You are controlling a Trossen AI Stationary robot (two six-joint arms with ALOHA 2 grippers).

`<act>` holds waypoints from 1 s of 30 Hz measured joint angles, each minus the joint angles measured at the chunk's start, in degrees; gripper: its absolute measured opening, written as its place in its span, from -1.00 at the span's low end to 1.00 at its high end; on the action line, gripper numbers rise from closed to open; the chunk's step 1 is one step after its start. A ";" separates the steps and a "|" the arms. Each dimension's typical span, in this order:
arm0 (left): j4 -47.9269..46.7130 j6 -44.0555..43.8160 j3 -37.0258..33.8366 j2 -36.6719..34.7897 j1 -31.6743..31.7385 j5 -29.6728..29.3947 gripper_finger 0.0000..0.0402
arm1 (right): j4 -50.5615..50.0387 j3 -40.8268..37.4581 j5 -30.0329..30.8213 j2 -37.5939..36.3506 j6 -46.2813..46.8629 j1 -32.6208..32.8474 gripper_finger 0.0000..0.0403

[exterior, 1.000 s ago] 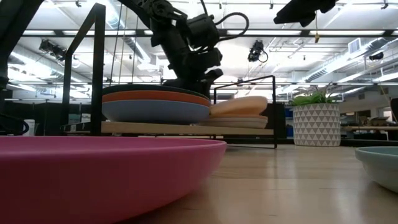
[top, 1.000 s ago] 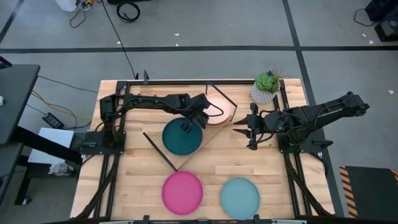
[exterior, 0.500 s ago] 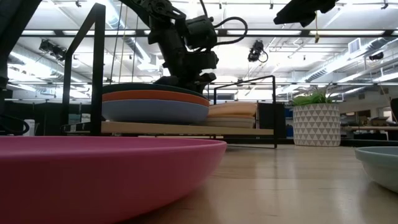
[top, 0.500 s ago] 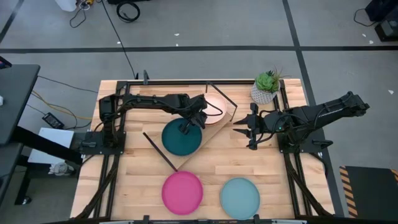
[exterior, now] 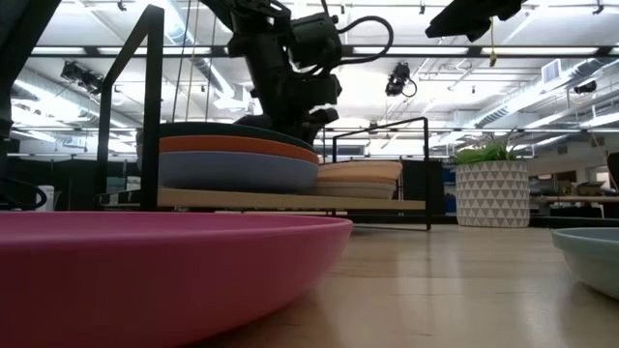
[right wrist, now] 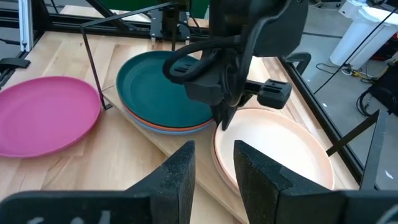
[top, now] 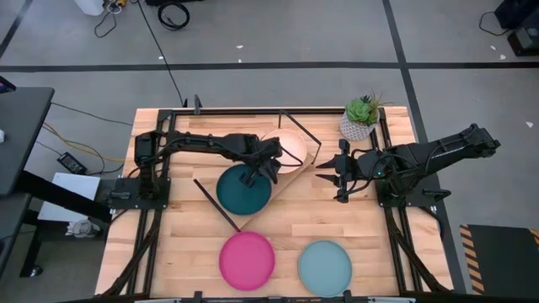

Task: Place and stack plates onto a shelf
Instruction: Stack the white plate on top of the brown plate on the shelf, then stack the pink plate on top of the dark blue plate on the shelf

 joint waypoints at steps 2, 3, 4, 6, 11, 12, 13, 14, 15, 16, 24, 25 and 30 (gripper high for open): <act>-2.25 -0.54 1.63 0.04 -0.03 -0.01 -0.76 | 0.00 0.02 0.00 0.00 0.00 0.00 -0.42; -3.62 -1.58 2.78 0.04 -0.10 -0.01 -0.73 | 0.00 0.02 0.00 0.00 0.00 0.00 -0.42; -4.97 -2.54 4.08 0.04 -0.10 0.06 -0.70 | 0.00 0.01 0.00 0.00 0.00 0.00 -0.42; -8.46 -4.47 6.96 0.04 -0.10 1.48 -0.63 | 0.01 0.01 0.02 0.00 0.00 0.00 -0.42; -13.17 -7.74 11.31 0.04 -0.18 5.76 -0.48 | 0.00 0.00 -0.19 0.00 0.42 0.00 -0.42; -13.54 -7.82 11.44 0.04 -0.35 5.65 -0.46 | -0.02 0.00 -0.24 0.00 0.46 0.00 -0.42; -13.67 -7.82 11.61 0.04 -0.36 5.54 -0.44 | -0.02 0.00 -0.22 0.00 0.56 0.10 -0.42; -13.57 -7.82 11.91 0.04 -0.38 5.53 -0.42 | -0.04 0.01 -0.22 0.00 0.59 0.24 -0.42; -13.19 -7.93 12.25 0.04 -0.38 5.54 -0.41 | -0.02 0.00 -0.23 0.00 0.53 0.37 -0.42; -12.46 -8.24 12.52 0.04 -0.37 5.53 -0.40 | 0.00 0.00 -0.24 0.00 0.51 0.48 -0.42; -5.33 -14.27 11.77 0.04 0.09 6.65 -0.40 | -0.66 0.01 -0.24 0.00 0.63 0.59 -0.42; -5.11 -15.35 11.77 -0.02 -0.22 8.75 -0.40 | -0.98 0.00 -0.22 0.00 0.63 0.59 -0.42; -3.16 -16.48 11.84 -0.79 -5.58 22.51 -0.43 | -1.47 0.02 -0.11 0.00 0.52 0.59 -0.42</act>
